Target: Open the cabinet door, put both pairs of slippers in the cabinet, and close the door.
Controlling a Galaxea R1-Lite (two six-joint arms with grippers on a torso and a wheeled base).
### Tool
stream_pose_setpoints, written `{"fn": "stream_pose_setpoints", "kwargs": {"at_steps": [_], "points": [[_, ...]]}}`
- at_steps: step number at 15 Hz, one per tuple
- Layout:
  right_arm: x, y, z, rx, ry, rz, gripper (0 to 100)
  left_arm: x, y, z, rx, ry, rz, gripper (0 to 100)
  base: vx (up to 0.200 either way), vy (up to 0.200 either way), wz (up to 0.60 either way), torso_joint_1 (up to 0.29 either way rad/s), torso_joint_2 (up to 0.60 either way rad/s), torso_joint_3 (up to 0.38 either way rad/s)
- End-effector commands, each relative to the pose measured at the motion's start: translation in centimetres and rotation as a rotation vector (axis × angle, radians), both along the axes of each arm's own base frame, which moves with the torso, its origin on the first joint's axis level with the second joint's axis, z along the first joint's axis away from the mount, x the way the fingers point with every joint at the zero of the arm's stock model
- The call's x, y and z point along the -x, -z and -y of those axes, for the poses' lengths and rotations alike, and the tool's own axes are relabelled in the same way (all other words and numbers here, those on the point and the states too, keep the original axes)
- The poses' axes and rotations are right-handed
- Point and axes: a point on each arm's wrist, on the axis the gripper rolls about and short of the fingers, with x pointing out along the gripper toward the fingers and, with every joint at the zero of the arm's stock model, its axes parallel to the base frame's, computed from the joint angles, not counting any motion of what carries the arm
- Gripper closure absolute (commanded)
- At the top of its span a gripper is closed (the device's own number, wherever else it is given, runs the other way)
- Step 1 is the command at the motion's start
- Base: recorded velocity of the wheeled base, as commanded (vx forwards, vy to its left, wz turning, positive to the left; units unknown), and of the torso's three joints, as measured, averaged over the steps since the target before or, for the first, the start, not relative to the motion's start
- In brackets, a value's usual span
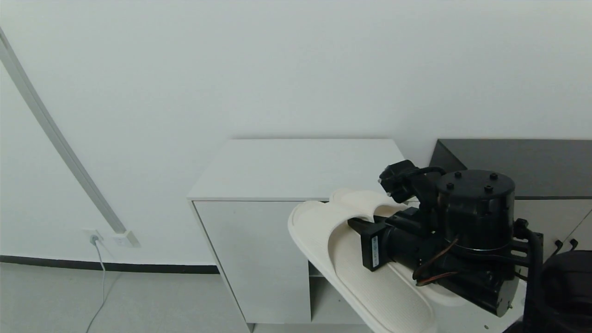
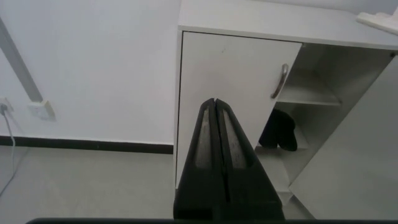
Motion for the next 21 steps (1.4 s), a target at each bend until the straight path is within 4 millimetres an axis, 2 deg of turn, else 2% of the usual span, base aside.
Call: {"fn": "stream_pose_setpoints", "kwargs": {"at_steps": [1,11,21], "points": [[0.0,0.3,0.1,0.009,0.000,-0.006,100,0.0,0.0,0.0,0.000,0.000,0.001,100,0.000,0.000,0.00,0.000,0.00,0.000],[0.3,0.9,0.4,0.032,0.000,-0.018,100,0.0,0.0,0.0,0.000,0.000,0.001,100,0.000,0.000,0.00,-0.012,0.03,0.015],[0.4,1.4,0.5,0.043,-0.004,-0.010,100,0.0,0.0,0.0,0.000,0.000,0.001,100,0.000,0.000,0.00,-0.215,0.52,0.302]]}}
